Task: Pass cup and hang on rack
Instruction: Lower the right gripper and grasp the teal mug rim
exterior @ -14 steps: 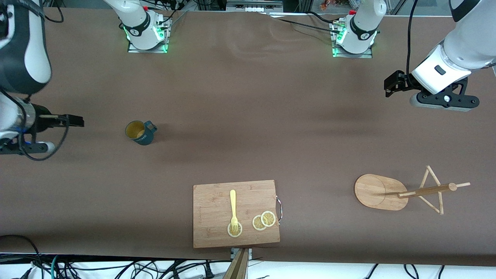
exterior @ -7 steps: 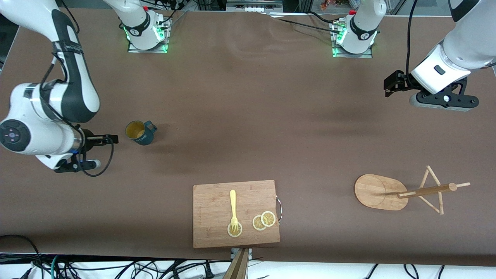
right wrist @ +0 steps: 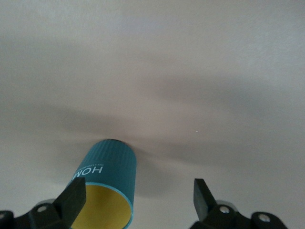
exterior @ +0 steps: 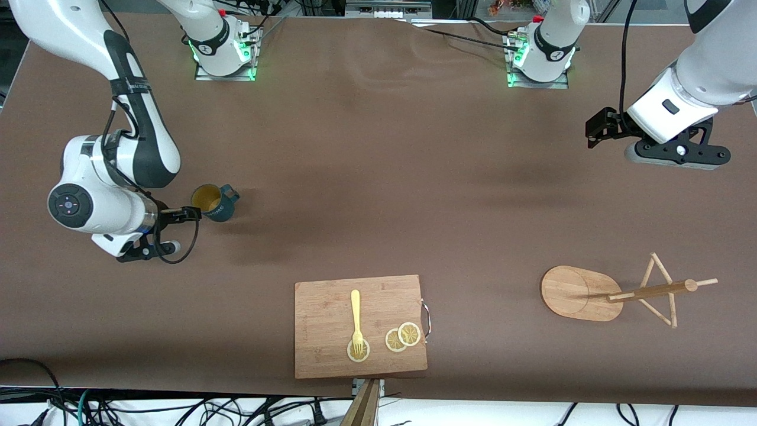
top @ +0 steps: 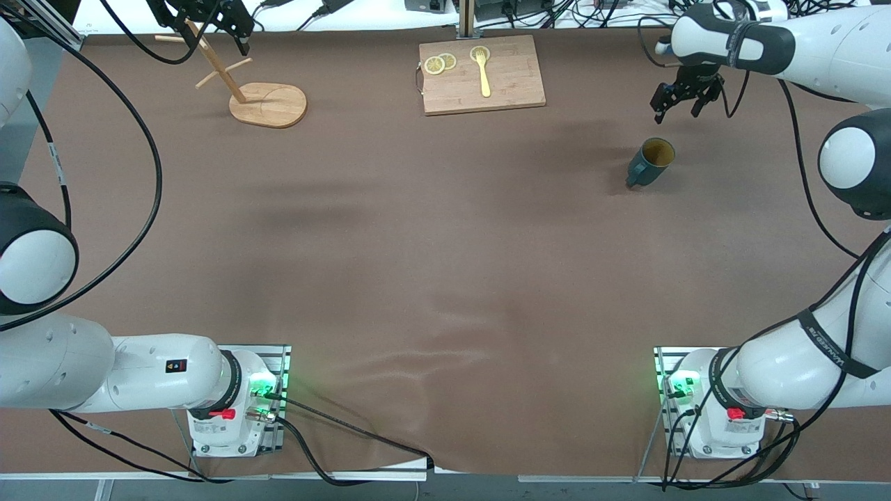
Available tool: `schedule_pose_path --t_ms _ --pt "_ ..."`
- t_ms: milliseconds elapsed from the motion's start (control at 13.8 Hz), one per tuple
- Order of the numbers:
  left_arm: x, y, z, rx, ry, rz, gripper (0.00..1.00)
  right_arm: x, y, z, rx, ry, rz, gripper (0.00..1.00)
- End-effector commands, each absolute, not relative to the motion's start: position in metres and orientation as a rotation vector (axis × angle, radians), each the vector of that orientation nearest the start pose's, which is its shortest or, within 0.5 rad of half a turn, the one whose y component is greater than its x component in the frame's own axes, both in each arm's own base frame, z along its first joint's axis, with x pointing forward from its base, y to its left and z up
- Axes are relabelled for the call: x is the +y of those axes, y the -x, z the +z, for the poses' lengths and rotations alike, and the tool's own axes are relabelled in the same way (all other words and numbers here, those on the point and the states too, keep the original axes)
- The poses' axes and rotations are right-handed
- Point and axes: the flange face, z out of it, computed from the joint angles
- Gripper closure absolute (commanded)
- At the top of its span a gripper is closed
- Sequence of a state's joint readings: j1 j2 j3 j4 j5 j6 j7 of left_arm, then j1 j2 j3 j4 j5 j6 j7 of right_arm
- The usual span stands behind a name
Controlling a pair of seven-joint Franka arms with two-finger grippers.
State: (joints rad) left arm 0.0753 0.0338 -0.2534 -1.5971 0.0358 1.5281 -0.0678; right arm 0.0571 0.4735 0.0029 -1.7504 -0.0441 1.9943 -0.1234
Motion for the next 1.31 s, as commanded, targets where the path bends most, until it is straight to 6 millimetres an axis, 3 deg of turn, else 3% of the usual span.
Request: schedule_pose_path --t_ms 0,508,1233 --pt "-0.095 -0.551 0.598 0.173 3.087 0.144 0.00 0.036 -0.621 0.271 -0.385 3.107 0.370 0.00" --pt "-0.095 -0.551 0.598 0.175 3.087 0.147 0.00 0.036 -0.603 0.245 -0.487 3.076 0.410 0.00" --pt "-0.095 -0.551 0.599 0.175 3.087 0.144 0.00 0.034 -0.605 0.266 -0.599 3.044 0.402 0.00"
